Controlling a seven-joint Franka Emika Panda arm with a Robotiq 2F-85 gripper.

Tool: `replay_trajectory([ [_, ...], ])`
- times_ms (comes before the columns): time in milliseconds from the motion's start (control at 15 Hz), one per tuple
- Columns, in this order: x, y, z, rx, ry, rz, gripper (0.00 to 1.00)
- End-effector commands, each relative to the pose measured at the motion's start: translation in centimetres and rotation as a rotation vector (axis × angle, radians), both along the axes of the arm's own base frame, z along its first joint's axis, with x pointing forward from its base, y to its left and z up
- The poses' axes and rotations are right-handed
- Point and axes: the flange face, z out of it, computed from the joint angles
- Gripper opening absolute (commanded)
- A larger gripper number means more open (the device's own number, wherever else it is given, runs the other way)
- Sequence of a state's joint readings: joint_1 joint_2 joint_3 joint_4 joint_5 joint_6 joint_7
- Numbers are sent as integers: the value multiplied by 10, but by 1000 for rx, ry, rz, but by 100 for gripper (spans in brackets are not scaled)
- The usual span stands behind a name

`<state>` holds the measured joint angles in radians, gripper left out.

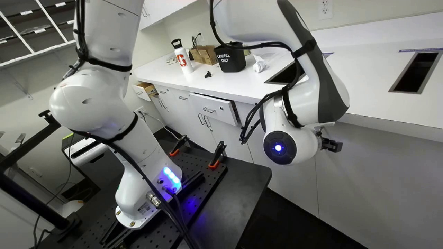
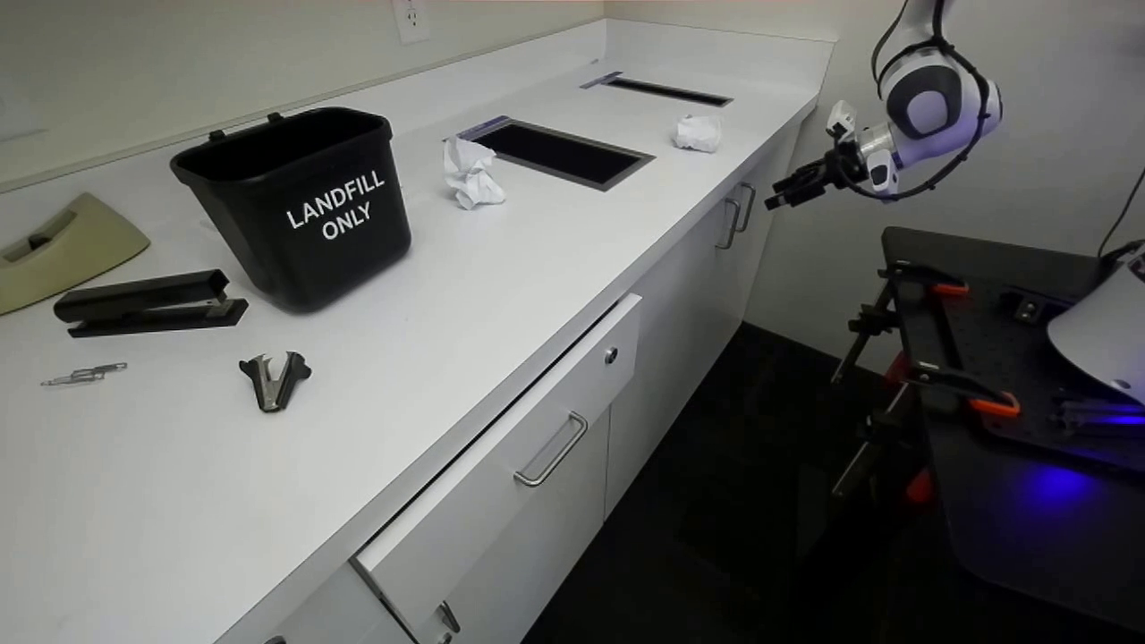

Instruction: Open the cabinet door on the far right

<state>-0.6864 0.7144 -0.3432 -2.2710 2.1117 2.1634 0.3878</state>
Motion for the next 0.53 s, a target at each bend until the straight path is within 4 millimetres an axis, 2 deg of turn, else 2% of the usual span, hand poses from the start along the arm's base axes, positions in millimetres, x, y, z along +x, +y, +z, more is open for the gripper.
replay_trajectory([
  [0, 9, -7, -9, -29, -45, -16, 100],
  [333, 16, -10, -18, -30, -65, -17, 100],
  [400, 16, -10, -19, -33, -67, -16, 75],
  [467, 17, -10, -20, -35, -70, -16, 74],
])
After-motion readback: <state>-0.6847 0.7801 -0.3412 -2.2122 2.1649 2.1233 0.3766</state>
